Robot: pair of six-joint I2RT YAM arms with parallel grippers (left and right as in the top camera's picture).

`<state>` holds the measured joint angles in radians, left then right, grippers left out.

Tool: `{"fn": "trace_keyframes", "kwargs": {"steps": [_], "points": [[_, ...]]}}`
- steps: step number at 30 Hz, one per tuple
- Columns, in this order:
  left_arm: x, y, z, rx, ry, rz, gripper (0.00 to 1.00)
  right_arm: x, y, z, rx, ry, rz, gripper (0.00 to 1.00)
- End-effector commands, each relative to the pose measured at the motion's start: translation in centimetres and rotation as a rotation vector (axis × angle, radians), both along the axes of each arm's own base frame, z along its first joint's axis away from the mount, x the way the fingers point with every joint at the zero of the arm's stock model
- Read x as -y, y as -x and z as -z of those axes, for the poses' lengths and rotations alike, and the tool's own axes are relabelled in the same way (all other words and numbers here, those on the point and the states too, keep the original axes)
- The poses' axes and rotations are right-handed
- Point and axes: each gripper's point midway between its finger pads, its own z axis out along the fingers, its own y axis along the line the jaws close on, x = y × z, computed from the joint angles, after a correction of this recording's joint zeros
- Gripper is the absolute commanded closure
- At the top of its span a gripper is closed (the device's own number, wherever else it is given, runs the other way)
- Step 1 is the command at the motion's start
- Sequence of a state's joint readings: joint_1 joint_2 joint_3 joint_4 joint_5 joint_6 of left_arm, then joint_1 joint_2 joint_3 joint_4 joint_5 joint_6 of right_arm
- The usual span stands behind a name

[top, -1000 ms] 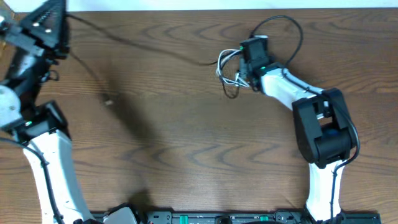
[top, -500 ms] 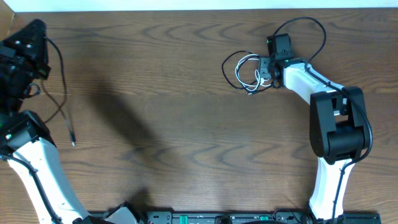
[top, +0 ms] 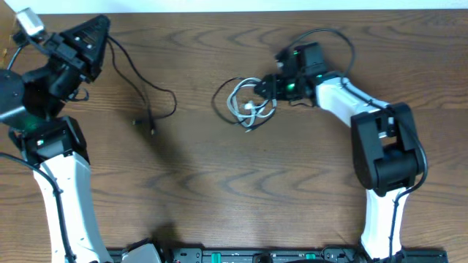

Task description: Untangle cables

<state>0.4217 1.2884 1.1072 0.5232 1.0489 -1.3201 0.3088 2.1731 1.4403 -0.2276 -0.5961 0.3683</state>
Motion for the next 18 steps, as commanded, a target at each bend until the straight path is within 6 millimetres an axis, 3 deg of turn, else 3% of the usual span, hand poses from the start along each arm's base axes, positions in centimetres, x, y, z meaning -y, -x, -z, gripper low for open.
{"fn": "trace_keyframes", "kwargs": {"steps": [1,3,5,6,8,11,18], "points": [[1.9,0.7,-1.9,0.125,-0.097,0.027,0.92,-2.9,1.7,-1.8,0.003,-0.100,-0.112,0.42],[2.8,1.1,-3.0,0.197,-0.132,0.042,0.92,-4.0,2.1,-4.5,0.068,-0.176,-0.189,0.42],[3.4,1.5,-3.8,0.249,-0.152,0.051,0.92,-5.1,2.9,-8.3,0.185,-0.267,-0.312,0.39],[3.5,1.4,-3.9,0.252,-0.149,0.047,0.93,-5.7,3.8,-11.5,0.295,-0.332,-0.415,0.35],[3.5,1.4,-3.7,0.234,-0.136,0.053,0.93,-6.4,5.1,-14.9,0.409,-0.400,-0.519,0.32],[4.1,1.3,-3.2,0.193,-0.107,0.080,0.93,-7.5,6.7,-18.5,0.529,-0.456,-0.609,0.29],[6.5,0.9,-1.5,0.095,-0.066,0.153,0.92,-11.1,8.9,-24.6,0.817,-0.526,-0.719,0.28]]}}
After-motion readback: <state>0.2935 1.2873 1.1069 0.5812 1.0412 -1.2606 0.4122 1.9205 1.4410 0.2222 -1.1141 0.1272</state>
